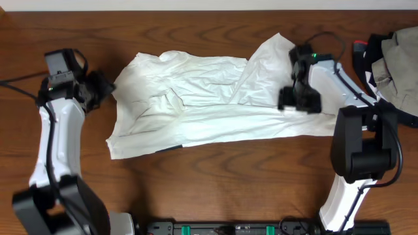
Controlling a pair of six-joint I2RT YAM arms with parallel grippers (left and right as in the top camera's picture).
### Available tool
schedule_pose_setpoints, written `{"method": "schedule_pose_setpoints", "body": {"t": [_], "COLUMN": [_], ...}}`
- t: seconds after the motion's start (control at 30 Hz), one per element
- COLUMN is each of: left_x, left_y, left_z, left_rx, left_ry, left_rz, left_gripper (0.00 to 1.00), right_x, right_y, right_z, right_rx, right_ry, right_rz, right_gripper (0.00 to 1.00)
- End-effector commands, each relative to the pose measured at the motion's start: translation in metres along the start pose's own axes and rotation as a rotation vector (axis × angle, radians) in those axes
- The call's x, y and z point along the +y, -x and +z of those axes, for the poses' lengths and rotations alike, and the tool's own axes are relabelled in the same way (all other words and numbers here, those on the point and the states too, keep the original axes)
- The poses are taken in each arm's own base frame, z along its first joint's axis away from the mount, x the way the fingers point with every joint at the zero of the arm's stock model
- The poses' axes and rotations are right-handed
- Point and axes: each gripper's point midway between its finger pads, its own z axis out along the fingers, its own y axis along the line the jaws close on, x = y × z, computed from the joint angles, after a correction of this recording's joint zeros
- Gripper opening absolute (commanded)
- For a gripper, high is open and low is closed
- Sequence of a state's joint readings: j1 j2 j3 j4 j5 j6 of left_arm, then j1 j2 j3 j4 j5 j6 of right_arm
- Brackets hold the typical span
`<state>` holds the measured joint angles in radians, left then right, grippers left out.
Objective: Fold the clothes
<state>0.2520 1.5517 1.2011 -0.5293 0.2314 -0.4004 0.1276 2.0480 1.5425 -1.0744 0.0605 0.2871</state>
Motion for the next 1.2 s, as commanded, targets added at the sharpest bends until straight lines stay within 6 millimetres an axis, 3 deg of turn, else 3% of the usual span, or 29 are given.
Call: {"method": "schedule_pose_setpoints", "body": {"t": [0.0,0.2,0.33,0.47,0.67,0.77,0.87,1.07,1.17], "left_x": [-0.054,-0.121,-0.147,-0.168,-0.179,-0.186,-0.183,-0.169,-0.164], "left_y": [-0.014,-0.035,-0.034,-0.031,-0.02,-0.014,-0.009,-0.016,-0.019], "left_z": [-0.012,-0.015,-0.005,0.02,0.079,0.098,0.114,0.137,0.145], "left_rx": [0.051,0.084,0.045,0.023,0.028,0.014,0.003,0.019,0.02], "left_ry": [-0.171,-0.28,-0.307,-0.344,-0.341,-0.355,-0.329,-0.266,-0.246], "left_rz": [-0.019,-0.07,-0.107,-0.097,-0.103,-0.102,-0.153,-0.221,-0.197], "left_gripper": [0.68,0.68,0.68,0.68,0.68,0.68,0.68,0.68,0.68], "right_x": [0.01,0.033,0.03,0.03,0.053,0.058,0.066,0.08,0.082], "right_y": [0.036,0.077,0.098,0.121,0.159,0.176,0.188,0.201,0.205], "right_z": [-0.059,-0.129,-0.155,-0.166,-0.182,-0.177,-0.157,-0.088,-0.065], "right_rx": [-0.158,-0.338,-0.441,-0.534,-0.672,-0.71,-0.698,-0.593,-0.559], "right_ry": [0.078,0.206,0.222,0.256,0.417,0.444,0.472,0.496,0.48], "right_rz": [-0.021,-0.067,-0.07,-0.075,-0.085,-0.064,-0.049,-0.03,-0.045], "right_gripper": [0.99,0.99,0.99,0.99,0.99,0.99,0.99,0.99,0.99]}}
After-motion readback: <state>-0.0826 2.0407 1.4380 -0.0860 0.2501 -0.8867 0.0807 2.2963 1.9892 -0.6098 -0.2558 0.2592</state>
